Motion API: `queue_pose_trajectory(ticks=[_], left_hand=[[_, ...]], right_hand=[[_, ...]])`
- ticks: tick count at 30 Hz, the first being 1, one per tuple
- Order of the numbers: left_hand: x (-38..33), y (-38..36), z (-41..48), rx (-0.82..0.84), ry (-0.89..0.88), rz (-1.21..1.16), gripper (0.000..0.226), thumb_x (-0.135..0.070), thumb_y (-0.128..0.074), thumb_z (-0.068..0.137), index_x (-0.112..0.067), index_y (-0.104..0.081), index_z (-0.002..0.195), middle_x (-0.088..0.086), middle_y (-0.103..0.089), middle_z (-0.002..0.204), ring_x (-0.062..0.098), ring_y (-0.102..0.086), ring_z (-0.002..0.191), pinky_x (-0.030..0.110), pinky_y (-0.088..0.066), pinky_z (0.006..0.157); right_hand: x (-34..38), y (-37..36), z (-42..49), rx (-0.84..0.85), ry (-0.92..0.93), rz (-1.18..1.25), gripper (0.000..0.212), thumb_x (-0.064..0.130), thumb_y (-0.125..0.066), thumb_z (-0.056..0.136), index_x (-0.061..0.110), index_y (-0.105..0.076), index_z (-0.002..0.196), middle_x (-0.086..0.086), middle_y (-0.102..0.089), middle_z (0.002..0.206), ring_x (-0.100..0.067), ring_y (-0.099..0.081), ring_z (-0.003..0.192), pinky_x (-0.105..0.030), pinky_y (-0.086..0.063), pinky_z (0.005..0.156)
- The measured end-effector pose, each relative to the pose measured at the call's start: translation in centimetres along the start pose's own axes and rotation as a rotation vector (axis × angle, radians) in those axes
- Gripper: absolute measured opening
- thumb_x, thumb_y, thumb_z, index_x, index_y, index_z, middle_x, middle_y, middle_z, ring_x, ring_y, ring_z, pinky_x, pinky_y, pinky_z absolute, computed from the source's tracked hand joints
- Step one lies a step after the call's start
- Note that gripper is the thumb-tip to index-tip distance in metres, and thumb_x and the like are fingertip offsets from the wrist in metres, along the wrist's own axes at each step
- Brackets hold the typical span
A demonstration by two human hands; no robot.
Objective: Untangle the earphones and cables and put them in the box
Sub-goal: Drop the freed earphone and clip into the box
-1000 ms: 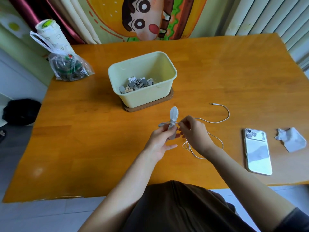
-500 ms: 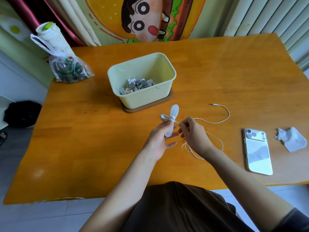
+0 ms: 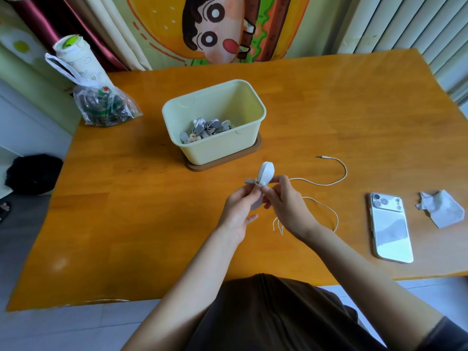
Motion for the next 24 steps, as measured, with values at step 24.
queue_pose_trajectory(ticks=[24], left_hand=[[0.35,-0.07,0.31,0.121,0.149,-0.317,0.021,-0.028,-0.051,0.096,-0.014,-0.064,0.105,0.004,-0.064,0.095,0.016,-0.057,0.086,0.030,-0.048,0.082]], right_hand=[[-0.39,0.44,0.55,-0.074,0.036,-0.134,0.007,0.011,-0.042,0.098,0.011,-0.048,0.100,0.007,-0.056,0.079,-0.007,-0.054,0.073,-0.010,-0.040,0.057]])
Point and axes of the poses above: each hand's wrist, its own z-axis towards the middle knuckle, its own y-axis out of the back of the hand, x = y × z, the point moved 3 cm from there along z, towards the middle knuckle
